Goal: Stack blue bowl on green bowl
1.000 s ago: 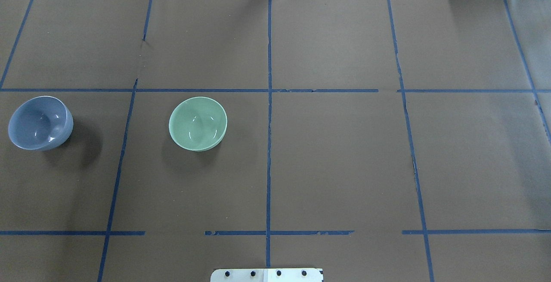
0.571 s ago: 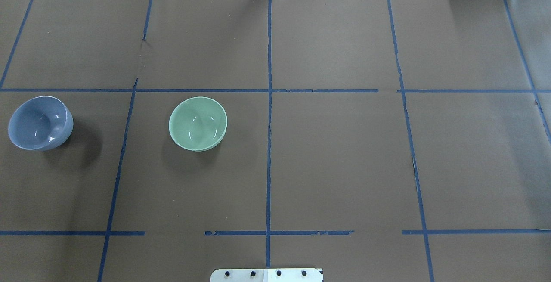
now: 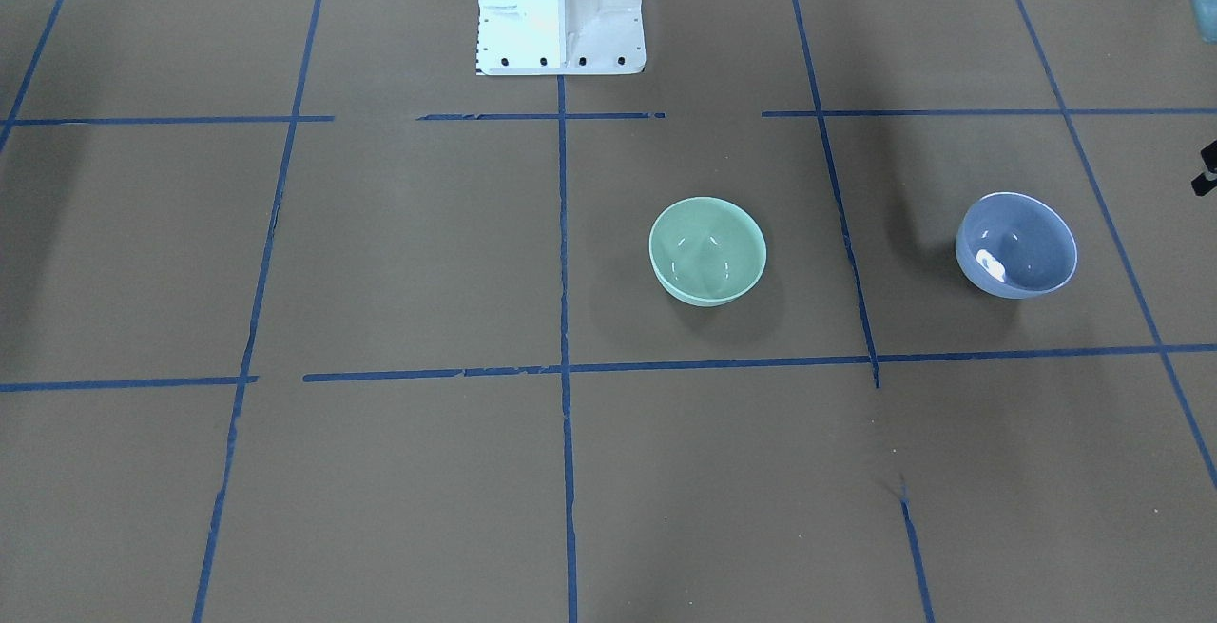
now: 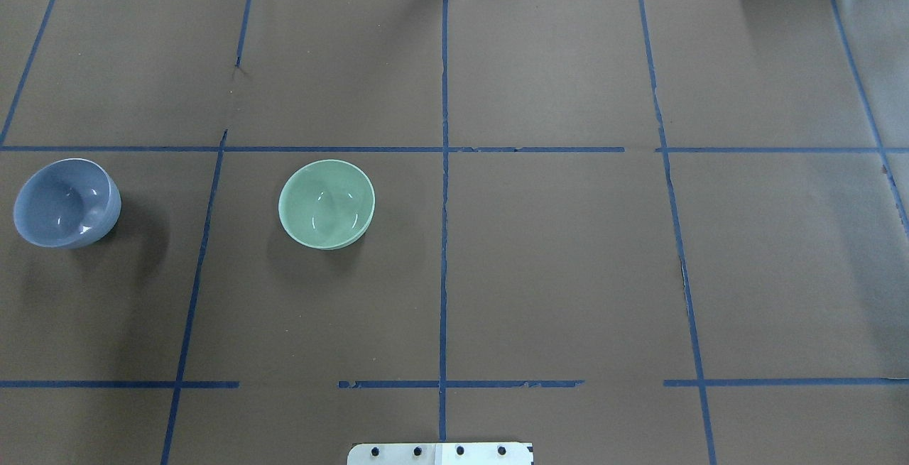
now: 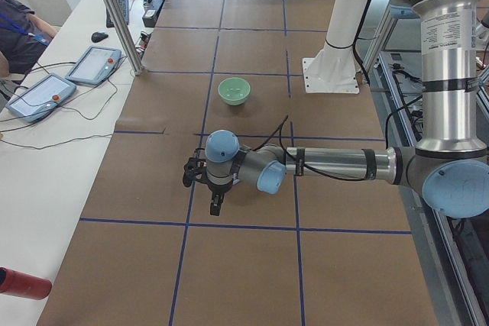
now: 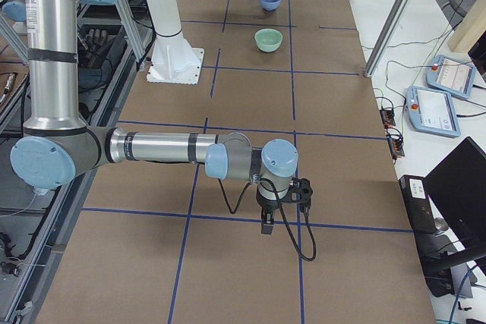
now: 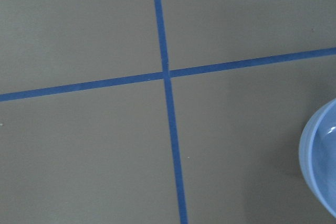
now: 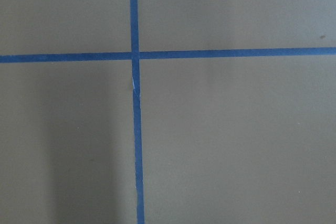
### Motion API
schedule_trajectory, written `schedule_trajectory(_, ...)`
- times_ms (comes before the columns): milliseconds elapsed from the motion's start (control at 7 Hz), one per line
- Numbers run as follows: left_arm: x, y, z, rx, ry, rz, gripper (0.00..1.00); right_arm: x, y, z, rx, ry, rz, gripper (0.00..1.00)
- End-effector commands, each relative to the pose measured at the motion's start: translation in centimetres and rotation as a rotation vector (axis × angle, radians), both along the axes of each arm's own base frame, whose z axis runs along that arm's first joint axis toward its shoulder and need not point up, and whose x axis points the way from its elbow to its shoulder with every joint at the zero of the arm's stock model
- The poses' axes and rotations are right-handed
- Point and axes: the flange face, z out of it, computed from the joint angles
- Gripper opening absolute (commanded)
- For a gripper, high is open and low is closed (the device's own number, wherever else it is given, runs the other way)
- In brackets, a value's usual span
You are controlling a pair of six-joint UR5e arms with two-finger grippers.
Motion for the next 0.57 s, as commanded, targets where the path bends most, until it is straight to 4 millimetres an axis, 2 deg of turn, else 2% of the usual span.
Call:
schedule_trajectory(0, 6.2, 0.6, 0.1, -0.032, 0.060, -0.073, 1.00, 0.1, 0.0, 0.0, -0.001, 0.000, 0.002, 1.00)
schedule_trajectory(143, 8.8, 0.2, 0.2, -0.041, 0.054, -0.081, 1.00, 0.0, 0.0, 0.0, 0.000, 0.000, -0.001, 1.00)
schedule_trajectory(286, 9.6, -0.1, 0.4, -0.049, 0.053, -0.075, 0.93, 0.0, 0.0, 0.0, -0.001, 0.000, 0.001, 1.00)
schedule_trajectory(429, 9.6, -0.1, 0.6, -0.055, 0.051, -0.075, 0.70, 0.0, 0.0, 0.0, 0.000, 0.000, -0.001, 1.00)
